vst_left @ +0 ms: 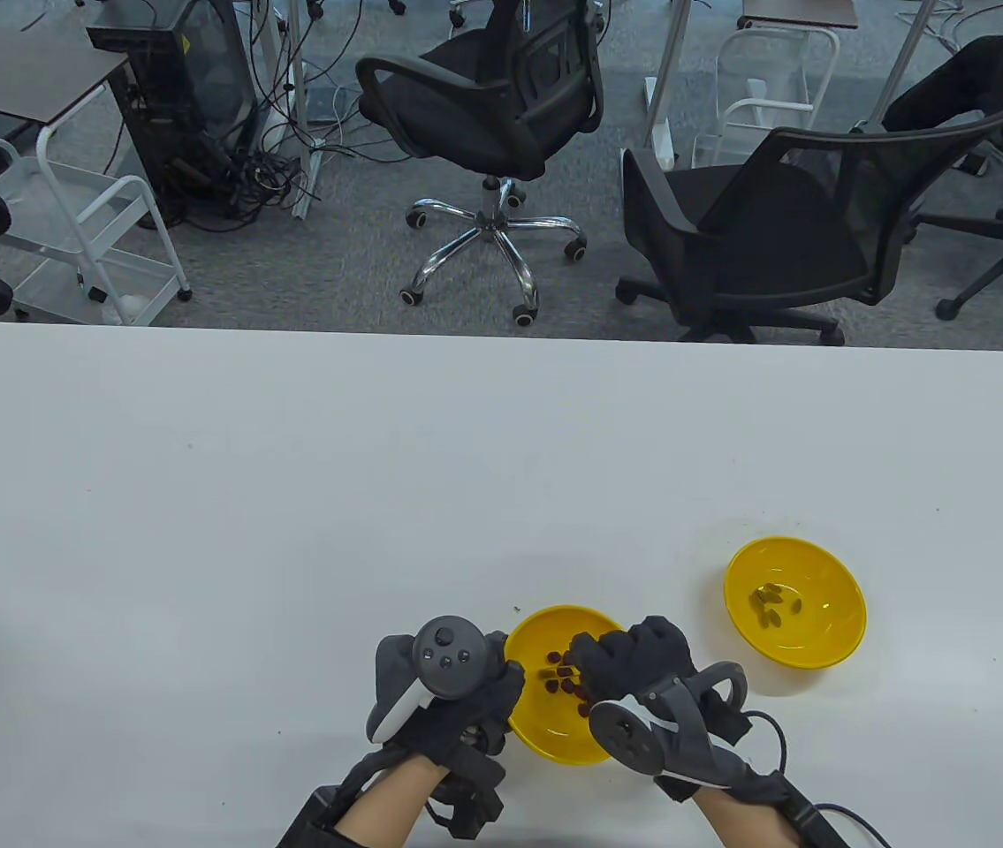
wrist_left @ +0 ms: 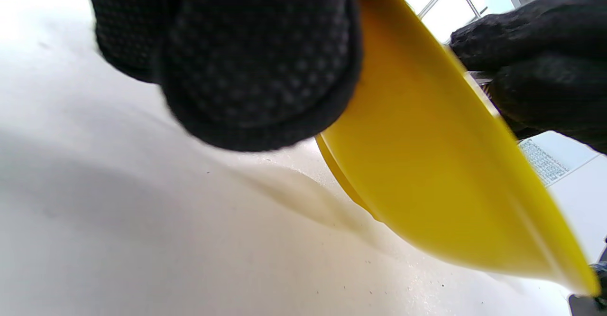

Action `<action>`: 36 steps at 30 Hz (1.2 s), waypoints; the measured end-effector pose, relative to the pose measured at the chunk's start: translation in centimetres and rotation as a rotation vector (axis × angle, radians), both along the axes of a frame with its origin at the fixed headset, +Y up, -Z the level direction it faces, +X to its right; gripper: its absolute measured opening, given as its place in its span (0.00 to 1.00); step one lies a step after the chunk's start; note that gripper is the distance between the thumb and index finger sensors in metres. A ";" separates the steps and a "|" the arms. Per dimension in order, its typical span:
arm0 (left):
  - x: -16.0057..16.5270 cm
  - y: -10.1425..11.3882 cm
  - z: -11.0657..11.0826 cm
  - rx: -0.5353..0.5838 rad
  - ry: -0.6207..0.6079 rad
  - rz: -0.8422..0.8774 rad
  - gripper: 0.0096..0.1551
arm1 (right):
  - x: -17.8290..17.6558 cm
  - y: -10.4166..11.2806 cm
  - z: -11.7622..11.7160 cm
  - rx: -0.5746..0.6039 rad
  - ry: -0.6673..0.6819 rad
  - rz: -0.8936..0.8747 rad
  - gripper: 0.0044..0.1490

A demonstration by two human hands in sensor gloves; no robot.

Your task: Pick raisins with tweezers into bowl

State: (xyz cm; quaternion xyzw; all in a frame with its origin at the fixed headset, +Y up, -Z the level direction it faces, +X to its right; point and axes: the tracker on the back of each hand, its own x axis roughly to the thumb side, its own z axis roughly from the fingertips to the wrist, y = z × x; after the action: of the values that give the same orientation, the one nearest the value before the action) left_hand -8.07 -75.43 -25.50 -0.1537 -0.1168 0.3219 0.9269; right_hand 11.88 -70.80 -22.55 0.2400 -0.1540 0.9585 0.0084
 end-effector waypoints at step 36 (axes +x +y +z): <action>-3.2 -0.2 -1.2 -0.002 0.146 0.000 0.32 | 19.0 2.4 -3.9 0.004 -0.895 -0.198 0.27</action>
State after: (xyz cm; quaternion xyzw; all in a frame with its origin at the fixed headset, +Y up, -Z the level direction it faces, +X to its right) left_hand -11.24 -75.67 -26.73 -0.1305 -0.0486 0.3325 0.9328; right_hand 30.87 -68.40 -26.44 -0.2135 -0.1665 0.9621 0.0319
